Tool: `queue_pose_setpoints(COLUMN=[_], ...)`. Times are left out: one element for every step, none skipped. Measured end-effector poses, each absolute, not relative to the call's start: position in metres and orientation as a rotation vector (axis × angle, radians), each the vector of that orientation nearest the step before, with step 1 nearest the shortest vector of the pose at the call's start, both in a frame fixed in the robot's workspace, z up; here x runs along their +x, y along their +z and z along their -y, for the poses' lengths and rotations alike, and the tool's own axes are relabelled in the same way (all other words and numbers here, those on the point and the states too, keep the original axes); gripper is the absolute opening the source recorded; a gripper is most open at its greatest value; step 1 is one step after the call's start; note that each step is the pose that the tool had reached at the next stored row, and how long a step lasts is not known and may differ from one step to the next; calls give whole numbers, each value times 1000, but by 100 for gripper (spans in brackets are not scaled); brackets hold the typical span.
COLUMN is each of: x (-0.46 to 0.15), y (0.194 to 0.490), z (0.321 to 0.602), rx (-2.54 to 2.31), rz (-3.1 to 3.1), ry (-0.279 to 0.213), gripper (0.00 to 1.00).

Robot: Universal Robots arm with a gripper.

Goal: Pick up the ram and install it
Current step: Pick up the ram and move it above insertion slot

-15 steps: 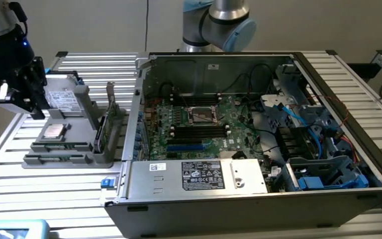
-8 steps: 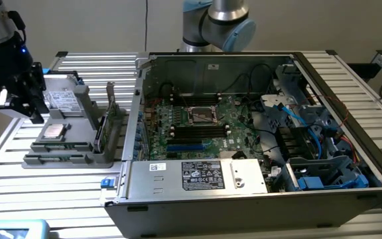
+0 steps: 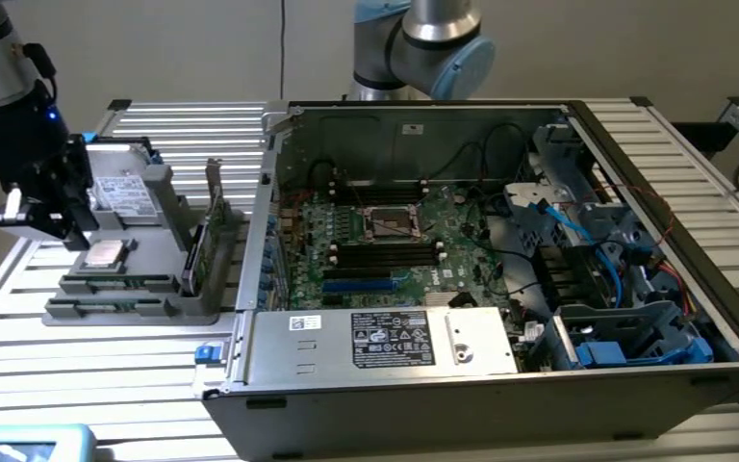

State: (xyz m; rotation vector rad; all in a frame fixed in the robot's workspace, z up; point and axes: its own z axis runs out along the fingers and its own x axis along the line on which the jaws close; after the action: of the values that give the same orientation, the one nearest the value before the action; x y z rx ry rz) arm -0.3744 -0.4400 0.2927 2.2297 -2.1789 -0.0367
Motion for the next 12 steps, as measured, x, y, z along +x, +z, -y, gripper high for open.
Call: queue_pose_setpoints(x=[-374,-374,-374,-374,-373,-372,-372,-371,-369,-368,-367,-366], y=[291,289,287,285,284,282,280,278,276,274,273,271], z=[442,443,445,446,447,448,449,450,450,451,452,452], rx=[2230,2230,2229,2229,2229,2229,2229,2229,2229,2229,2229,2228], rz=[2179,2179,2180,2180,2180,2180,2180,2180,2180,2180,2180,2181], ry=[-37,-37,-37,-37,-37,-37,-37,-37,-37,-37,-37,-37], gripper=[36,36,36,36,36,36,36,36,36,36,36,36])
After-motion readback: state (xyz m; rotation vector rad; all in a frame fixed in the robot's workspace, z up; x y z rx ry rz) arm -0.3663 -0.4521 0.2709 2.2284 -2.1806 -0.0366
